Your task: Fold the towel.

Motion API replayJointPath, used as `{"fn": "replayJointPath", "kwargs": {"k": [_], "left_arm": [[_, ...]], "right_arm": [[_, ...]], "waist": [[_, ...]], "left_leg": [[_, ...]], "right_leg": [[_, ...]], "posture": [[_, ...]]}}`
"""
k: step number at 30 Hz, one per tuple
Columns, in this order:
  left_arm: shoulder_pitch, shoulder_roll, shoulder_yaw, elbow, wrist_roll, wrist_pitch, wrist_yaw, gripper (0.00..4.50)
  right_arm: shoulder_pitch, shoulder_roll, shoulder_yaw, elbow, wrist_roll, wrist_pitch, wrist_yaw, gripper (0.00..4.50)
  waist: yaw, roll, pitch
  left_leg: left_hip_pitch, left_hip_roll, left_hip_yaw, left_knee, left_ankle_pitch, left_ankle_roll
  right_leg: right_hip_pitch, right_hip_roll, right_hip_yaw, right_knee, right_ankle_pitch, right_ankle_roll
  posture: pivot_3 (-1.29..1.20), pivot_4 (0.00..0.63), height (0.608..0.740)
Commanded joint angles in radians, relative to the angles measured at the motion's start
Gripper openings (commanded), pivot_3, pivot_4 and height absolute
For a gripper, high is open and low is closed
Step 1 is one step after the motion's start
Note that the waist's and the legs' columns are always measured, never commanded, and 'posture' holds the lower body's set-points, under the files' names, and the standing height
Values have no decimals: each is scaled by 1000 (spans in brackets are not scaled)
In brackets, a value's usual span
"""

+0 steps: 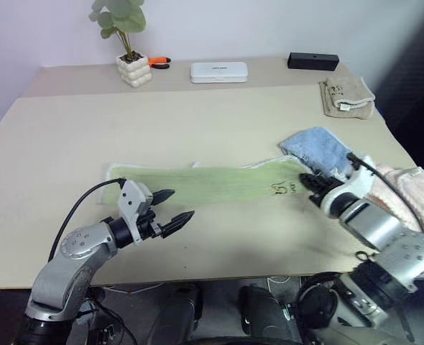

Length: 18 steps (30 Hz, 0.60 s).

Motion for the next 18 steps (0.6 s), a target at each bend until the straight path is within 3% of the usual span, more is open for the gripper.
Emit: {"fn": "replayJointPath", "kwargs": {"k": [1, 4, 8, 14, 18], "left_arm": [[-20, -5, 0, 14, 9, -34, -13, 3988], [-27, -6, 7, 34, 14, -46, -18, 3988], [-24, -2, 26, 50, 20, -58, -11, 3988], [10, -8, 33, 15, 19, -61, 13, 3988], [42, -15, 39, -20, 16, -52, 42, 3988]], "right_arm": [[-7, -129, 73, -92, 66, 16, 104, 60], [5, -268, 258, -155, 89, -14, 224, 60], [24, -341, 503, -177, 42, -94, 310, 60], [24, -346, 888, -59, -167, -300, 372, 60], [5, -326, 1049, 27, -272, -421, 432, 60]], "waist": [[-5, 1, 0], [-18, 1, 1], [-19, 0, 0], [-14, -1, 0], [-12, -1, 0]], "left_leg": [[0, 0, 0, 0, 0, 0], [0, 1, 0, 0, 0, 0], [0, 4, 1, 0, 0, 0], [-1, 3, 1, 1, 0, 0], [-1, 3, 1, 1, 0, 0]], "right_leg": [[0, 0, 0, 0, 0, 0], [0, 0, 0, 0, 0, 0], [0, 1, 0, -1, 0, 0], [1, 0, -1, -2, 0, 0], [0, 0, -1, -2, 0, 0]], "posture": [[0, 150, 740], [0, 150, 740], [0, 150, 740], [0, 150, 740], [0, 150, 740]]}}
